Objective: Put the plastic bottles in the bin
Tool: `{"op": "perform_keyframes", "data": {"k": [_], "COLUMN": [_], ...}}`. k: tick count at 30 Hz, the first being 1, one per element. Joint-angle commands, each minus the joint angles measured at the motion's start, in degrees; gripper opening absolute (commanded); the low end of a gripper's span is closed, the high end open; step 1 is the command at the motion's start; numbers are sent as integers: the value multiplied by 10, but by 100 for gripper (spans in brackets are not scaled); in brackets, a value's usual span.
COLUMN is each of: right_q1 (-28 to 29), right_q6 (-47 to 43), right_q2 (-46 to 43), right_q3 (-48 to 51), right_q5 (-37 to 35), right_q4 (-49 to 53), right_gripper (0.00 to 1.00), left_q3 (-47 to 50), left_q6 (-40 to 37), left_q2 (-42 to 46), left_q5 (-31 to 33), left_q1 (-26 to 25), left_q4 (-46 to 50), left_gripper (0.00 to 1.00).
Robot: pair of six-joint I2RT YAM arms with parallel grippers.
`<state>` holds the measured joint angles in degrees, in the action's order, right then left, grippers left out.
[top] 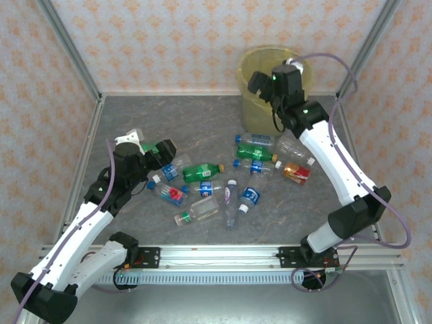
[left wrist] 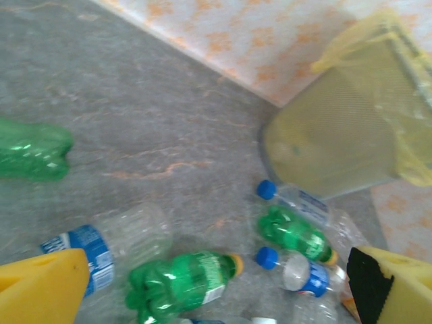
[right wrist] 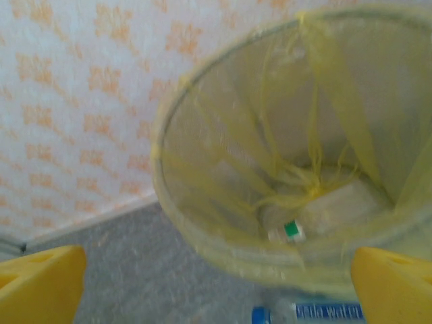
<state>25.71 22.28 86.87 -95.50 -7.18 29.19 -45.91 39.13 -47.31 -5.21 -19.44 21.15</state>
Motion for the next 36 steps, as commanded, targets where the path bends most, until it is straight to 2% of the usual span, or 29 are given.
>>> {"op": "perform_keyframes", "data": {"k": [1,5,11,16,21,26,36], "right_q1": [25,57,101,127,138,141,146], "right_q6": [8,21,32,33,34,41,66], "right_q2": [-63,-119,-174,-188,-231,-256,-293], "right_q3": [79,172,239,257,268,273,268], "right_q5": [21,23,20,11,-2,-7,-36], "right_q4": [-56,-90,-100,-98,-89,-68,-22], "right_gripper": [100,100,99,100,100,100,100], "left_q3": [-14,-27,-58,-38,-21,-23,-55], "left_q6": [31,44,71,109,159,188,207], "left_q2": [-22,-63,-137,-176,-219,-286,-403], "left_q5": [54,43,42,-22,-48,-70,-46], "left_q1": [23,71,133,198,244,274,286], "left_q4": [63,82,97,31,-32,-79,-108], "left_gripper": [99,99,99,99,99,98,94]}}
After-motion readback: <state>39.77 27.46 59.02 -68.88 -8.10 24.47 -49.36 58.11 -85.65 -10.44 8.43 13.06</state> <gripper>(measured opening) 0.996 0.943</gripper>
